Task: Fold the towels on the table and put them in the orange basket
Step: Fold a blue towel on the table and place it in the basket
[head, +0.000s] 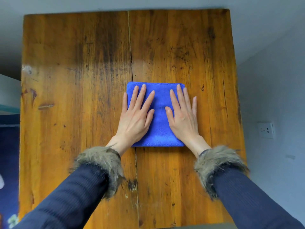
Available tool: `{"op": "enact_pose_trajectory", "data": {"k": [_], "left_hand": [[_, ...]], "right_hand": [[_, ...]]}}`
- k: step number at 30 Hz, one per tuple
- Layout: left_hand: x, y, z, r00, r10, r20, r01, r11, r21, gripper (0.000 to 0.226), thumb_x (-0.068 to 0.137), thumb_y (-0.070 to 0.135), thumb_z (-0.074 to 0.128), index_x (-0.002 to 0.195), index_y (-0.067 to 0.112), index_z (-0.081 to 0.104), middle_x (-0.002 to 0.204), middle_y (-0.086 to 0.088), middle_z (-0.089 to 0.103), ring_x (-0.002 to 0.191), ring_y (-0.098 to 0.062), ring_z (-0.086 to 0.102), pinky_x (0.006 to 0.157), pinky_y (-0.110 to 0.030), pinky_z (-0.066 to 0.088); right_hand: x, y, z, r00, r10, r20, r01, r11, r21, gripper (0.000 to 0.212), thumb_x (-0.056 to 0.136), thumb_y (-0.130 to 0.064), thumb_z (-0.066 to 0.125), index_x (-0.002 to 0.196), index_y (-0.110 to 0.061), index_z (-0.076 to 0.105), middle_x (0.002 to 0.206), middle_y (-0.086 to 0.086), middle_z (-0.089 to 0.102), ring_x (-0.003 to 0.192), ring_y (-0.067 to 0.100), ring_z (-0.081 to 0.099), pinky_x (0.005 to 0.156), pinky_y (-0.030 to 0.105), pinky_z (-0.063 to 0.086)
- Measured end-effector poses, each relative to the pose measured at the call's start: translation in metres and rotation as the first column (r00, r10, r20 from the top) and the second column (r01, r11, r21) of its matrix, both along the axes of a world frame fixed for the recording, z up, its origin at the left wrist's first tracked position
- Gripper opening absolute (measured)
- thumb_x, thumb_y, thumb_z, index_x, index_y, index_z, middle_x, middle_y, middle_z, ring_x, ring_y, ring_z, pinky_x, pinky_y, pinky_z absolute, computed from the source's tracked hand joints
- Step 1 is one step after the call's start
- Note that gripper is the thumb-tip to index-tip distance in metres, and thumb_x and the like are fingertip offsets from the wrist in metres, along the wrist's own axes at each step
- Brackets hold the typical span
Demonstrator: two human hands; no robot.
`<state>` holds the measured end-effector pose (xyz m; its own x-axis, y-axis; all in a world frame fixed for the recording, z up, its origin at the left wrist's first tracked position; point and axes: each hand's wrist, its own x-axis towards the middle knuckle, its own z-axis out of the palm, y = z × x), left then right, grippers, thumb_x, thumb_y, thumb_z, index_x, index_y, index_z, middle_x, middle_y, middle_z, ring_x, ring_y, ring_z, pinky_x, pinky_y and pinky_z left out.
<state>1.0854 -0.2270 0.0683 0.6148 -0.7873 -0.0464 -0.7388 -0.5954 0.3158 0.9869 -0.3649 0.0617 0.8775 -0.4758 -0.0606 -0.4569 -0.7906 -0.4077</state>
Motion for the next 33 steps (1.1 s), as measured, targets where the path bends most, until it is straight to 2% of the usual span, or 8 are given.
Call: {"op": "enact_pose_trajectory", "data": {"k": [5,9,13,16,18,22,27,33], "left_hand": [[0.005,0.024,0.020,0.895,0.348,-0.279,-0.427,0.848,-0.313,0.051,0.093,0.013,0.048,0.140,0.002,0.032,0.136,-0.018,0.042,0.125,-0.025,0.040,0.109,-0.028,0.029],[0.022,0.034,0.031,0.610,0.555,-0.565,-0.737,0.659,-0.148,0.033,0.091,0.021,0.057,0.122,0.010,0.051,0.091,0.001,0.058,0.087,-0.017,0.057,0.088,-0.041,0.048],[0.025,0.033,0.030,0.462,0.548,-0.697,-0.696,0.712,0.098,0.032,0.087,0.036,0.061,0.111,0.015,0.058,0.093,-0.002,0.064,0.091,-0.021,0.063,0.085,-0.039,0.051],[0.021,0.025,0.027,0.431,0.553,-0.713,-0.678,0.720,0.149,0.032,0.084,0.030,0.066,0.110,0.014,0.058,0.092,-0.002,0.063,0.088,-0.018,0.059,0.083,-0.034,0.047],[0.021,0.022,0.027,0.391,0.556,-0.734,-0.692,0.703,0.165,0.030,0.082,0.026,0.068,0.108,0.014,0.059,0.090,-0.002,0.062,0.088,-0.019,0.060,0.083,-0.033,0.047],[0.018,0.025,0.031,0.278,0.509,-0.815,-0.703,0.685,0.188,0.022,0.084,0.016,0.067,0.105,0.011,0.062,0.097,-0.005,0.065,0.080,-0.013,0.061,0.069,-0.023,0.049],[0.005,0.050,0.045,0.064,0.354,-0.933,-0.732,0.652,0.197,0.015,0.088,0.010,0.062,0.101,0.013,0.057,0.091,-0.002,0.064,0.066,-0.007,0.063,0.056,-0.020,0.052],[-0.022,0.114,0.079,-0.073,0.285,-0.956,-0.783,0.577,0.232,0.009,0.088,0.015,0.061,0.090,0.023,0.056,0.085,0.005,0.067,0.058,-0.004,0.061,0.060,-0.026,0.047]], "right_hand": [[-0.011,0.001,0.027,0.930,-0.361,0.067,0.348,0.925,0.155,0.046,0.094,-0.032,0.041,0.133,-0.009,0.047,0.130,0.010,0.050,0.119,0.028,0.045,0.098,0.040,0.033],[-0.009,-0.008,0.035,0.873,-0.427,-0.237,0.479,0.844,0.242,0.032,0.094,-0.036,0.047,0.117,-0.015,0.055,0.107,0.000,0.058,0.109,0.024,0.051,0.095,0.041,0.036],[0.001,-0.017,0.044,0.792,-0.518,-0.324,0.610,0.636,0.473,0.033,0.090,-0.034,0.056,0.111,-0.009,0.059,0.080,-0.008,0.060,0.097,0.023,0.060,0.081,0.035,0.047],[0.003,-0.020,0.047,0.775,-0.536,-0.333,0.622,0.556,0.551,0.040,0.088,-0.025,0.062,0.107,0.010,0.060,0.105,0.018,0.065,0.097,0.033,0.061,0.087,0.044,0.048],[0.004,-0.022,0.046,0.778,-0.519,-0.354,0.612,0.502,0.611,0.045,0.085,-0.022,0.065,0.108,0.016,0.057,0.106,0.027,0.065,0.077,0.027,0.059,0.078,0.042,0.050],[0.002,-0.024,0.046,0.784,-0.469,-0.406,0.609,0.452,0.652,0.037,0.085,-0.018,0.064,0.105,0.014,0.060,0.075,0.007,0.058,0.064,0.014,0.046,0.062,0.027,0.035],[-0.004,-0.011,0.052,0.828,-0.416,-0.376,0.547,0.454,0.703,0.010,0.084,-0.020,0.064,0.089,-0.012,0.059,0.095,0.004,0.066,0.087,0.018,0.061,0.076,0.033,0.048],[-0.004,0.032,0.086,0.898,-0.321,-0.301,0.428,0.475,0.769,0.007,0.084,-0.018,0.065,0.083,-0.019,0.058,0.095,0.003,0.066,0.078,0.013,0.061,0.067,0.028,0.048]]}}
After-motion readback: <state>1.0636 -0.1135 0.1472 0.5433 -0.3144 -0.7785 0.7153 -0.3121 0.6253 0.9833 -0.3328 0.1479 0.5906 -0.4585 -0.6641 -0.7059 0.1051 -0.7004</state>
